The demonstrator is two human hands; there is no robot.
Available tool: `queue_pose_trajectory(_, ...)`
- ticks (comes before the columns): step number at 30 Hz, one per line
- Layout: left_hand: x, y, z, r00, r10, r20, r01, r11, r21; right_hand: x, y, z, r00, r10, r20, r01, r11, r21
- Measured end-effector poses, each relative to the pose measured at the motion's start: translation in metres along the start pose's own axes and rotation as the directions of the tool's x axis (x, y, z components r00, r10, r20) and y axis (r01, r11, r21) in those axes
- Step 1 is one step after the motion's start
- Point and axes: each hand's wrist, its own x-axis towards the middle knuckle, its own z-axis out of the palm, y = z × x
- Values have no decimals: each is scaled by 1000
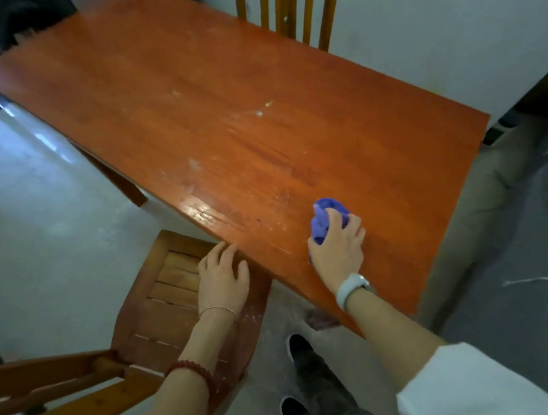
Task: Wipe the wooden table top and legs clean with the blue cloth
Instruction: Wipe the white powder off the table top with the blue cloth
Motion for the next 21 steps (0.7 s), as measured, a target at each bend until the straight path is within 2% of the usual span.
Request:
queue_pose_trajectory(1,9,-5,-8,996,-52,-75,47,997,-60,-11,-13,13,988,-130,80,131,991,-2)
queue_pose_trajectory(2,19,-10,-17,983,-109,-148,93,989,-111,-24,-24,24,931,-289,221,275,957,90)
queue_pose_trajectory(3,30,-15,-26,966,-163,-200,135,980,-146,-37,-34,32,812,-435,389,357,898,259)
queue_pose_trajectory(4,40,-19,-35,954,-208,-216,176,971,-160,-46,-38,34,672,-549,497,384,832,400)
queue_pose_trajectory(5,50,-20,-42,949,-242,-200,213,965,-155,-45,-38,31,609,-612,504,398,786,473)
queue_pose_trajectory(6,60,-22,-48,950,-260,-175,238,961,-139,-30,-37,25,662,-614,430,397,773,494)
queue_pose_trajectory(7,69,-23,-51,953,-259,-155,242,963,-121,-7,-35,20,775,-551,310,363,789,496)
queue_pose_trajectory(8,79,-25,-52,961,-243,-135,231,968,-97,21,-36,15,881,-445,163,329,822,465)
queue_pose_trajectory(9,87,-25,-51,969,-221,-113,215,975,-64,52,-35,11,947,-320,27,284,873,397)
queue_pose_trajectory(10,94,-26,-50,975,-202,-89,200,979,-29,81,-35,8,980,-189,-64,199,926,322)
queue_pose_trajectory(11,102,-26,-47,978,-199,-61,199,980,-5,105,-37,9,994,-61,-93,83,963,256)
queue_pose_trajectory(12,109,-26,-44,976,-217,-33,217,976,7,117,-43,13,996,8,-94,8,984,177)
queue_pose_trajectory(13,116,-27,-42,970,-242,-15,242,970,17,119,-47,24,997,-27,-76,34,995,94)
queue_pose_trajectory(14,123,-27,-42,966,-258,-10,258,965,37,110,-52,39,989,-146,-7,146,987,65)
queue_pose_trajectory(15,130,-29,-42,965,-262,-15,262,963,66,93,-56,52,937,-324,127,311,943,117)
queue_pose_trajectory(16,136,-32,-43,967,-254,-27,255,962,96,70,-63,59,814,-506,285,450,860,241)
queue_pose_trajectory(17,142,-37,-43,970,-240,-37,243,963,120,50,-65,62,650,-638,413,519,770,372)
queue_pose_trajectory(18,145,-43,-44,974,-225,-39,228,964,138,39,-66,58,519,-710,477,542,704,459)
queue_pose_trajectory(19,146,-47,-45,977,-208,-38,211,966,150,44,-65,51,504,-738,449,554,675,488)
queue_pose_trajectory(20,147,-52,-46,981,-192,-35,195,967,161,59,-65,45,602,-709,366,536,699,473)
queue_pose_trajectory(21,146,-55,-47,983,-182,-31,184,968,168,82,-63,41,741,-625,246,493,755,432)
